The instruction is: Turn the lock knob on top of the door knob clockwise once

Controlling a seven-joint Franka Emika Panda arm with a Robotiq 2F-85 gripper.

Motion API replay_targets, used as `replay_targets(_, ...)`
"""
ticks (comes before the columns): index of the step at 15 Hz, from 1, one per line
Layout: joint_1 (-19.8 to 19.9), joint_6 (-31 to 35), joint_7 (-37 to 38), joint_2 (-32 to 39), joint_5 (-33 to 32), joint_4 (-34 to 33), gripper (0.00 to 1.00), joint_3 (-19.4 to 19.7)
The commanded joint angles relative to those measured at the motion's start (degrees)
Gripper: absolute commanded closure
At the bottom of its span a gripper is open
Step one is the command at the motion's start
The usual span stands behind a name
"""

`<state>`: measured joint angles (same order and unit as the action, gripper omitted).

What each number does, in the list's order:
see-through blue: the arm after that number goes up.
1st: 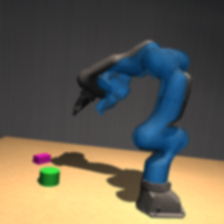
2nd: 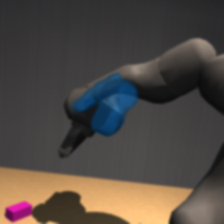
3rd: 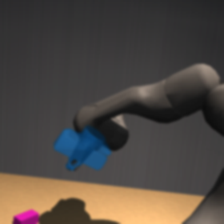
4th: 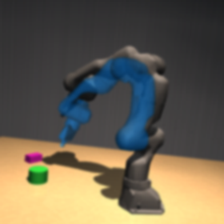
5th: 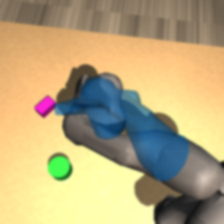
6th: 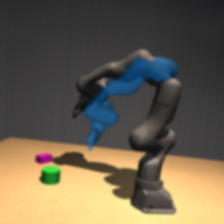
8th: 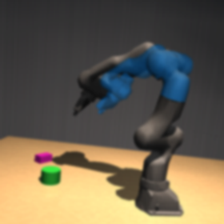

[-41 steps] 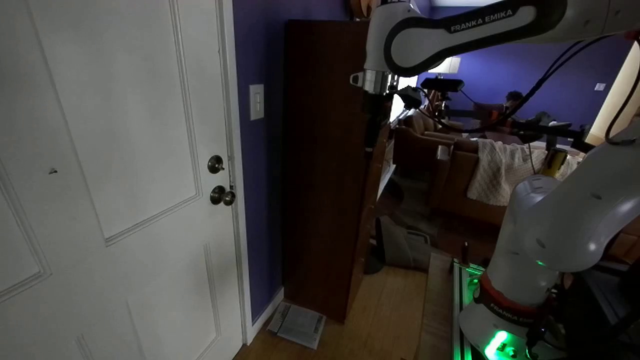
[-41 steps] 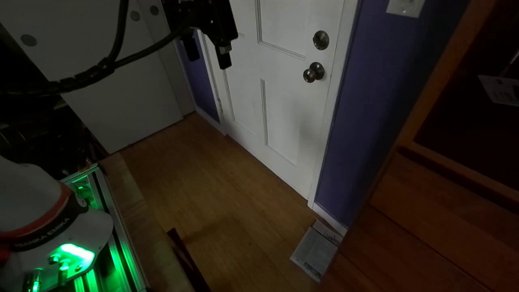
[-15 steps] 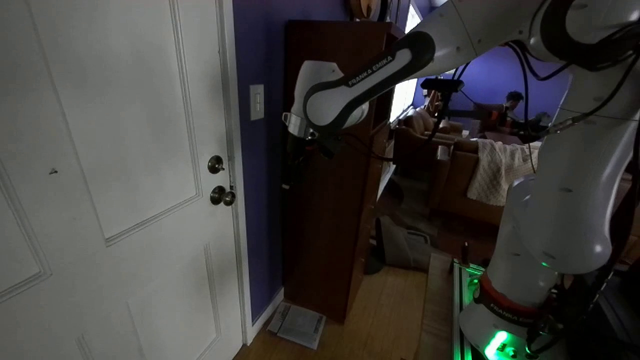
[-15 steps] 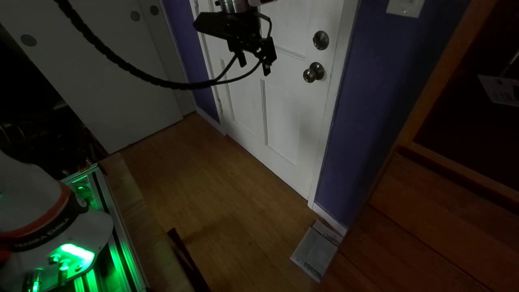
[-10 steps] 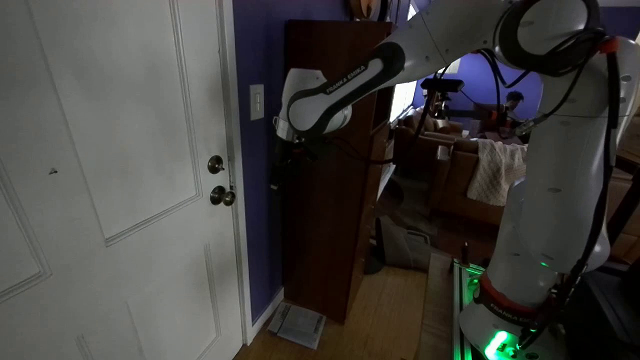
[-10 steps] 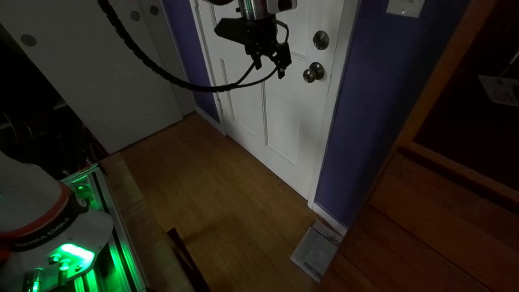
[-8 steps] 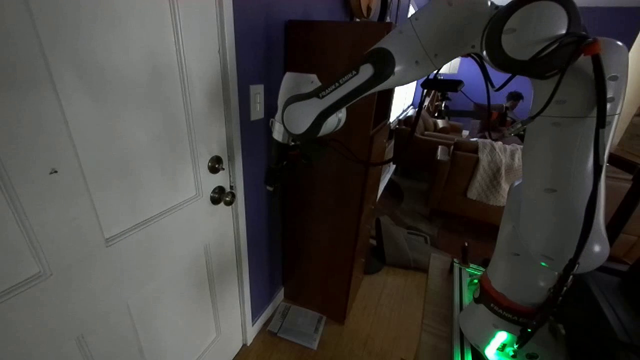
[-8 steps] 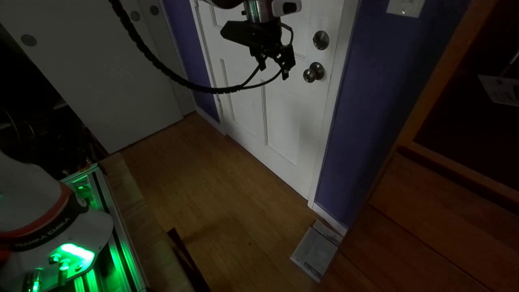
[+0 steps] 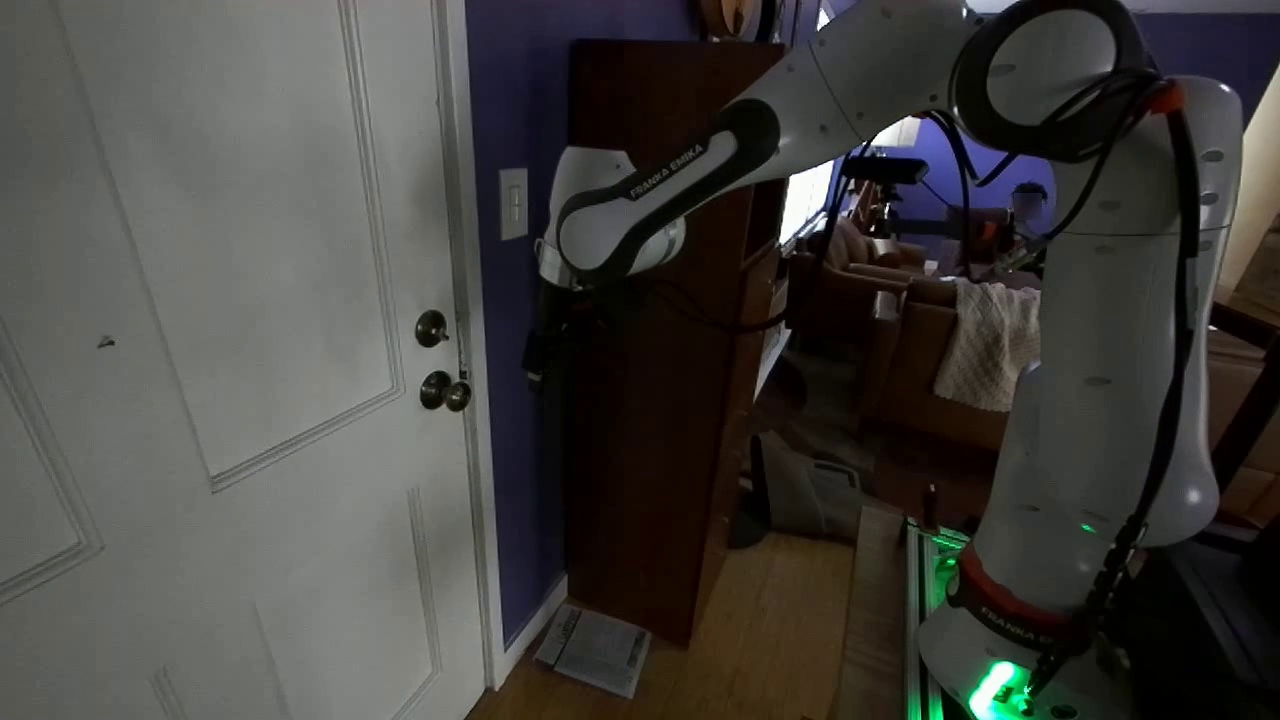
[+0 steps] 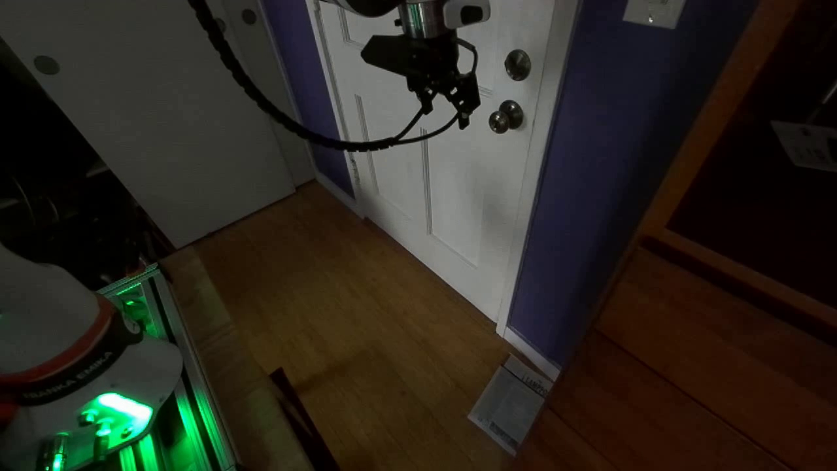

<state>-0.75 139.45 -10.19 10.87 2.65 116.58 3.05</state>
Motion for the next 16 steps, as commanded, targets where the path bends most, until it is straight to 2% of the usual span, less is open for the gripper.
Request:
replay_targets(1, 0.92, 0.40, 0.49, 2.13, 0.13, -2.17, 0.00, -1.54)
replay_targets(10, 0.55, 2.56, 3.31, 12.60, -1.26, -12.51, 0.00, -2.38)
replay_targets(12, 0.61, 2.76, 3.72, 14.77, -1.45, -14.70, 0.15, -2.29)
replay_targets(13, 0.67, 2.56, 3.85, 15.76, -1.45, -15.74, 0.29, -2.32)
replay_targets(14, 0.68, 2.50, 3.99, 16.61, -1.52, -16.67, 0.35, -2.30)
replay_targets(15, 0.48, 2.57, 4.31, 17.52, -2.01, -17.60, 0.36, -2.06)
replay_targets(16, 0.40, 2.73, 4.51, 18.26, -2.25, -18.38, 0.45, -1.94)
